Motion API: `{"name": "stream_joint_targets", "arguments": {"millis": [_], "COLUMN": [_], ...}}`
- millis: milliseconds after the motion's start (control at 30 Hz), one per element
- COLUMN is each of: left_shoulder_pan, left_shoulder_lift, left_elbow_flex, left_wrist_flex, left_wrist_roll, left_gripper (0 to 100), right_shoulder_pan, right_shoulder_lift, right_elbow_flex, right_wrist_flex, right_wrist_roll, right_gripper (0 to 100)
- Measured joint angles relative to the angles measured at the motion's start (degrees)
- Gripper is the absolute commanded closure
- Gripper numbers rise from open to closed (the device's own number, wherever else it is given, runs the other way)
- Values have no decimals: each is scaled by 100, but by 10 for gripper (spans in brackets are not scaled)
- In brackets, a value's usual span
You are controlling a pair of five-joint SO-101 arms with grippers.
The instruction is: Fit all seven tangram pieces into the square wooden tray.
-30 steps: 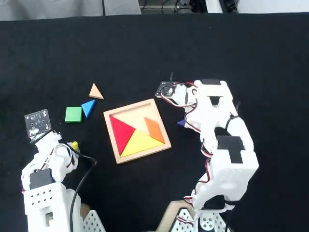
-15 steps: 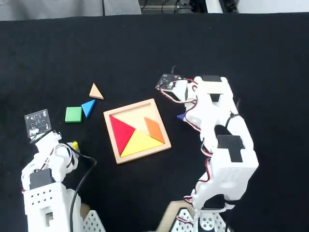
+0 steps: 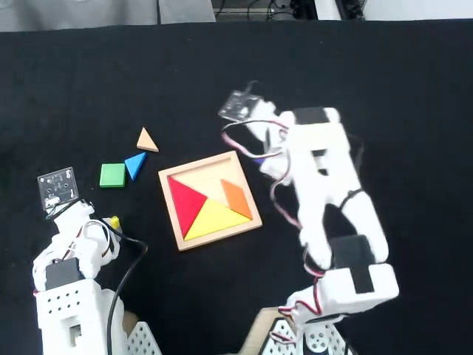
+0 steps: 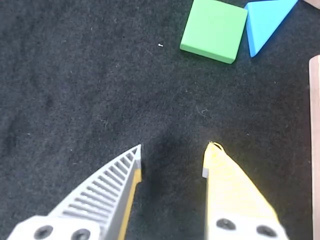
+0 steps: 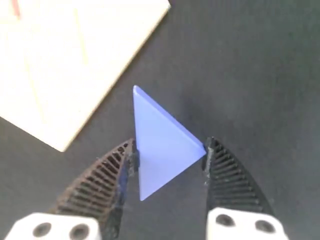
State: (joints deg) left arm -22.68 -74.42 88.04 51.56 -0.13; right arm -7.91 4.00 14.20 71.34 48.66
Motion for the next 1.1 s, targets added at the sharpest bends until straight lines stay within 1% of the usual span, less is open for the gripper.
{"name": "stream_joint_targets", "arguments": {"millis": [67, 200, 300, 500, 667, 1100], "left_shoulder_pan": [0, 0, 0, 0, 0, 0], "left_shoulder_lift": [0, 0, 0, 0, 0, 0], "left_elbow_flex": [0, 0, 0, 0, 0, 0], "left_wrist_flex": [0, 0, 0, 0, 0, 0], "left_wrist_roll": [0, 0, 0, 0, 0, 0], "left_gripper": [790, 790, 790, 790, 790, 790], "right_shoulder_pan": [-378, -1143, -1389, -1433, -1521, -1556], "right_shoulder_lift": [0, 79, 387, 1354, 1943, 2127], "right_elbow_flex": [0, -9, -290, -1108, -1582, -1714], "right_wrist_flex": [0, -62, -246, -316, -316, -255], "right_wrist_roll": [-246, -378, -422, -774, -809, -809], "right_gripper": [808, 808, 808, 808, 808, 803]}}
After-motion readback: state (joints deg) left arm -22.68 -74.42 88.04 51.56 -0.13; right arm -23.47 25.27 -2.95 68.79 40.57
